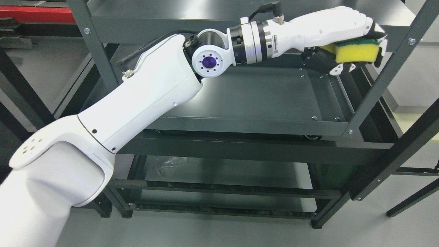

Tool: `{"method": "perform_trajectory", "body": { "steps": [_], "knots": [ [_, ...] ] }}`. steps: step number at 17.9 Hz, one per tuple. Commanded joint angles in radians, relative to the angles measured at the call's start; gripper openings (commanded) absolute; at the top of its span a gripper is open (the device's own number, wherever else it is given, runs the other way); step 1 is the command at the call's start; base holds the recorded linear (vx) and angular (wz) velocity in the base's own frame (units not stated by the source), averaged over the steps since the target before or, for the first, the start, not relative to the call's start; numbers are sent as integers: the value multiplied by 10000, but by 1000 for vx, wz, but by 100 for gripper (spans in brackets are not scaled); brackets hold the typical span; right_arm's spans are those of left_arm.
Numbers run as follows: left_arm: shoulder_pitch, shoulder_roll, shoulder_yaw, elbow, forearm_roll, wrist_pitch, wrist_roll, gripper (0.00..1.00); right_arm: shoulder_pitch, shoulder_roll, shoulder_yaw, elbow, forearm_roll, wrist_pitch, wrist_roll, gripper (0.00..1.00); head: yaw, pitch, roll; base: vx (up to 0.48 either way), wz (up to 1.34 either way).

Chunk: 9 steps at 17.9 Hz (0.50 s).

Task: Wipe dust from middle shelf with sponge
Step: 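Move the sponge back to the far side of the shelf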

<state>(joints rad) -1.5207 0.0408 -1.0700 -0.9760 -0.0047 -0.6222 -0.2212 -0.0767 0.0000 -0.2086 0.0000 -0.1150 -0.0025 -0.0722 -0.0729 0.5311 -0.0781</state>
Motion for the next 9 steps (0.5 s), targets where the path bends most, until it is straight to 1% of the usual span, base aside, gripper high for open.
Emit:
{"method": "perform_trajectory", "body": {
  "steps": [1,4,5,6,9],
  "knots": [
    [143,-233,833,1170,-1255,-52,3,5,0,-175,0,-175,0,730,1,100,0,0,0,0,0],
    [403,-233,1434,987,-1701,-205,-58,6,0,-175,0,-175,0,730,1,100,0,0,0,0,0],
    [632,-150,1495,697,-1717,-266,-135,6,0,-175,0,-175,0,730,-14,100,0,0,0,0,0],
    [817,111,1511,375,-1702,-297,-227,6,0,-175,0,-175,0,730,1,100,0,0,0,0,0],
    [1445,1490,1862,-943,-1687,-282,-518,6,0,-175,0,-175,0,730,-14,100,0,0,0,0,0]
  ]
}}
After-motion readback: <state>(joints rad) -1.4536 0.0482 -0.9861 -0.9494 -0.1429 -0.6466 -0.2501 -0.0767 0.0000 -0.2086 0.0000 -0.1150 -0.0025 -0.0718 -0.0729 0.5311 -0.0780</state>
